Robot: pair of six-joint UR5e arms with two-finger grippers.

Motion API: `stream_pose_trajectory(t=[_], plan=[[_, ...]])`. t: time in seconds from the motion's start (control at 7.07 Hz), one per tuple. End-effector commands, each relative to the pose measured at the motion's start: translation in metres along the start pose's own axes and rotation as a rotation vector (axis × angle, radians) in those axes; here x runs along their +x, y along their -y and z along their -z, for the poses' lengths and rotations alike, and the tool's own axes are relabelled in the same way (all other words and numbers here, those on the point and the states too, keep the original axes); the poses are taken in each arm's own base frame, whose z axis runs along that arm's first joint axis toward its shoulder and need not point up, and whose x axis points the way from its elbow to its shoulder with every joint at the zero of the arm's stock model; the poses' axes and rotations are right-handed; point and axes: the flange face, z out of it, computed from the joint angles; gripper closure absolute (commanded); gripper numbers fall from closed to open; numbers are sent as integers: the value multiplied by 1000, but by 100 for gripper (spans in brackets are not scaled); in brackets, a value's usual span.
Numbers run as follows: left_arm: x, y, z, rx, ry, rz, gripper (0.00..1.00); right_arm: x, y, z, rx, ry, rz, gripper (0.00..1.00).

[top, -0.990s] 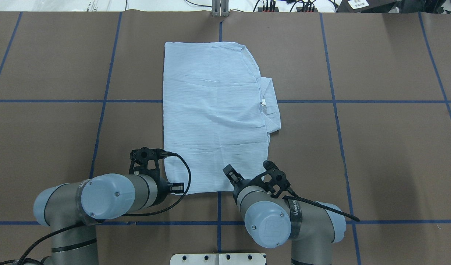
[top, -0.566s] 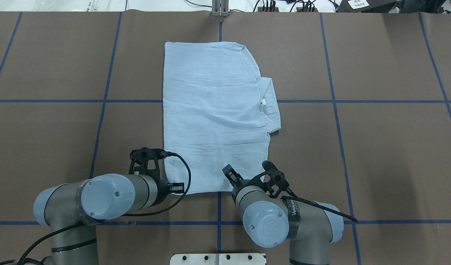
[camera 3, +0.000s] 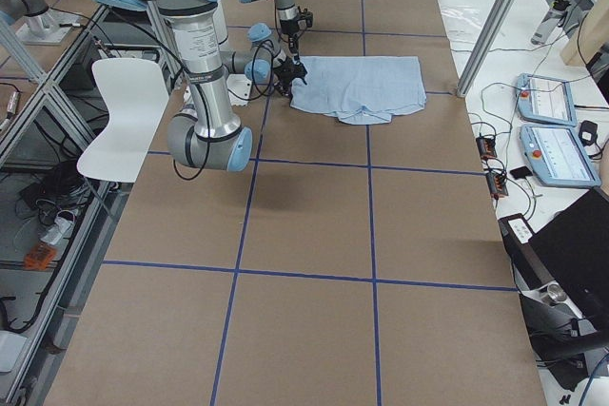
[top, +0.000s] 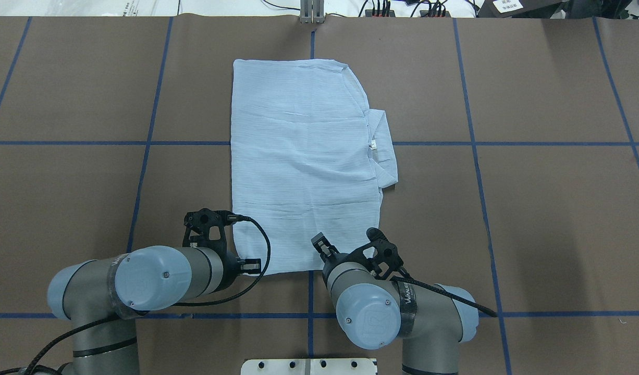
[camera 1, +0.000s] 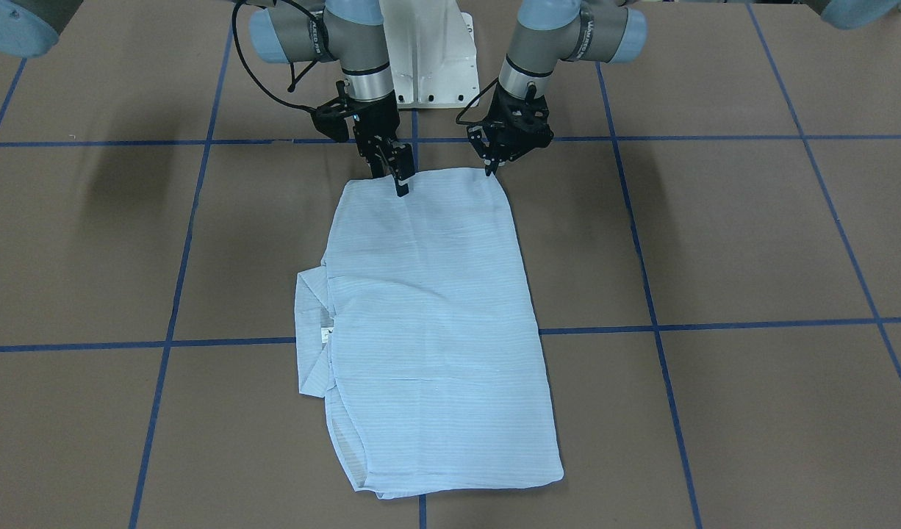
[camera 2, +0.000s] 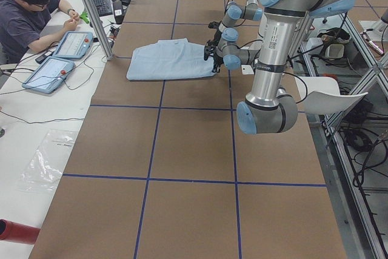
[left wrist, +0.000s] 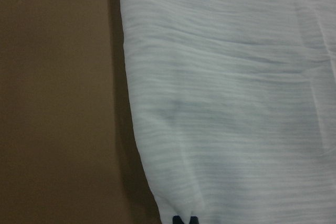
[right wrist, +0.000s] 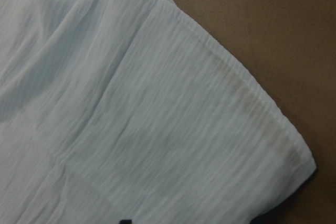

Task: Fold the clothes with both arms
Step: 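Grasp the near edge of the folded shirt with both grippers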

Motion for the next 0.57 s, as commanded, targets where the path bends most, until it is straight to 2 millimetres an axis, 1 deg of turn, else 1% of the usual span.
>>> stream_pose_trajectory(t=[0.0,0.14,0.28,0.42], plan=[[0,0,0,0,0,0,100,0,0,-1,2,1,-29,57],[1,-1,1,-1,-2,-1,100,-1,0,0,4,9,-32,89],[0,0,1,0,-1,-1,100,-3,0,1,0,14,-35,100],[1,-1,1,-1,-2,-2,100,-4,1,2,1,17,-35,100]])
